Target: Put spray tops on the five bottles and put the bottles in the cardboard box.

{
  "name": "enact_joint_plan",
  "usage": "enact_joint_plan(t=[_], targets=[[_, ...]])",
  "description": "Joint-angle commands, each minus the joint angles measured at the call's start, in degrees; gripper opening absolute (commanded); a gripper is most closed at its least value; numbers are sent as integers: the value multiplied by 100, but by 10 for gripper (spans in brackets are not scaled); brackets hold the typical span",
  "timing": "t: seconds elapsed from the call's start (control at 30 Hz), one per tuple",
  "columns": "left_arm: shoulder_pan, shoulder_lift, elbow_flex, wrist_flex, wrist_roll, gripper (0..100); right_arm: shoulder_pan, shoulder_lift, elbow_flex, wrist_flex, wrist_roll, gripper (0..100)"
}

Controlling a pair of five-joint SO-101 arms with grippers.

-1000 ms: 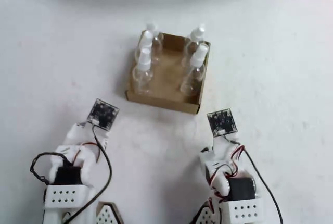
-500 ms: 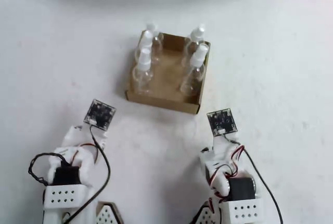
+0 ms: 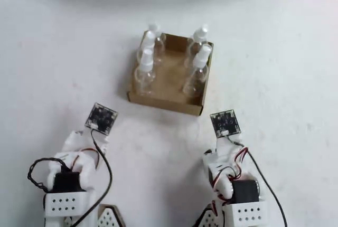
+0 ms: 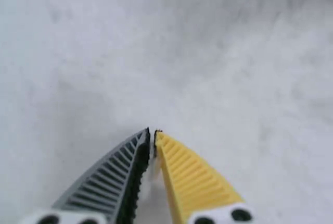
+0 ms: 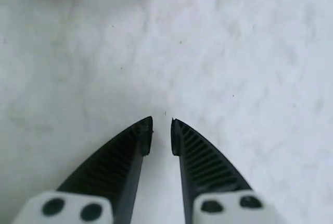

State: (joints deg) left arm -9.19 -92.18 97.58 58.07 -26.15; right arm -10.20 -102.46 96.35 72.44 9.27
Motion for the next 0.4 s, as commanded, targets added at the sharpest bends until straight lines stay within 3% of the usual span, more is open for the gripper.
enact_joint_plan(t=[0.0,0.13,0.37], targets=[[-48,-558,-26,818,-70,24,31,-40,53,31,-9,29],[-40,-1007,-44,1495,-70,24,31,-40,53,31,-9,29],[-31,-1209,-44,1547,-44,24,31,-40,53,31,-9,29]])
